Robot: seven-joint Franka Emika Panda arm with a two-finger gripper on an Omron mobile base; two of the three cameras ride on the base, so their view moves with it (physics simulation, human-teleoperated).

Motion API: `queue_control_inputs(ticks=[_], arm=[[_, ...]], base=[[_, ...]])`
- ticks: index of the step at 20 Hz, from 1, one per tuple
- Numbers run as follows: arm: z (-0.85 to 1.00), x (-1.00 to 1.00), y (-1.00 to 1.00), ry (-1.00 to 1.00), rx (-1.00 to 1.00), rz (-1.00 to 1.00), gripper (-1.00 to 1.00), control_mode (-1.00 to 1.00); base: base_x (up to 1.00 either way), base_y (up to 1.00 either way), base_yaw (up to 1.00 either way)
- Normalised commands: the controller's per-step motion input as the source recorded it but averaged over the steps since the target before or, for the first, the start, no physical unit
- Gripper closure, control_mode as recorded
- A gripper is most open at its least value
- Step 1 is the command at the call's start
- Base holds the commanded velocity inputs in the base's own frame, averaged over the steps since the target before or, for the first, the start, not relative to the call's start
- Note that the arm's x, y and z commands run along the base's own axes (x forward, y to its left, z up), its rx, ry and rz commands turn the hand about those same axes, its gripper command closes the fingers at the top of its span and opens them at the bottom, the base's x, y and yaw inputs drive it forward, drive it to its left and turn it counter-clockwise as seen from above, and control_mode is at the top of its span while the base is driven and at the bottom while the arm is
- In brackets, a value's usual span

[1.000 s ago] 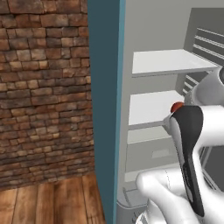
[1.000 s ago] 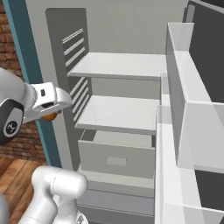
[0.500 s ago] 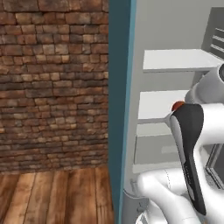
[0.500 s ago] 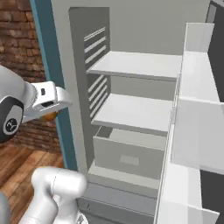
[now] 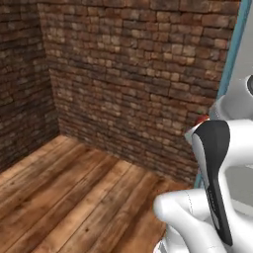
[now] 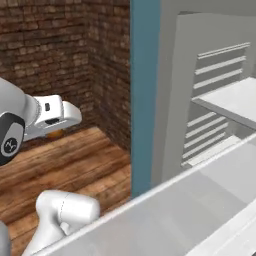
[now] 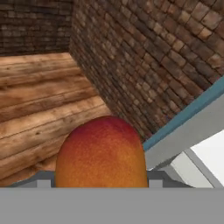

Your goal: Open the fridge, remove the mango, avocado, and fish, and place them on any counter.

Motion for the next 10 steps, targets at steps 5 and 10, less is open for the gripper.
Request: queue_control_inputs(ticks=[5, 10], arm=[[0.0, 0.0, 0.0, 0.0, 0.0, 0.0, 1.0, 1.0], [0.0, 0.0, 0.0, 0.0, 0.0, 0.0, 1.0, 1.0]], base=[[-0.26, 0.03, 1.0], [-0.2, 0.13, 0.99]])
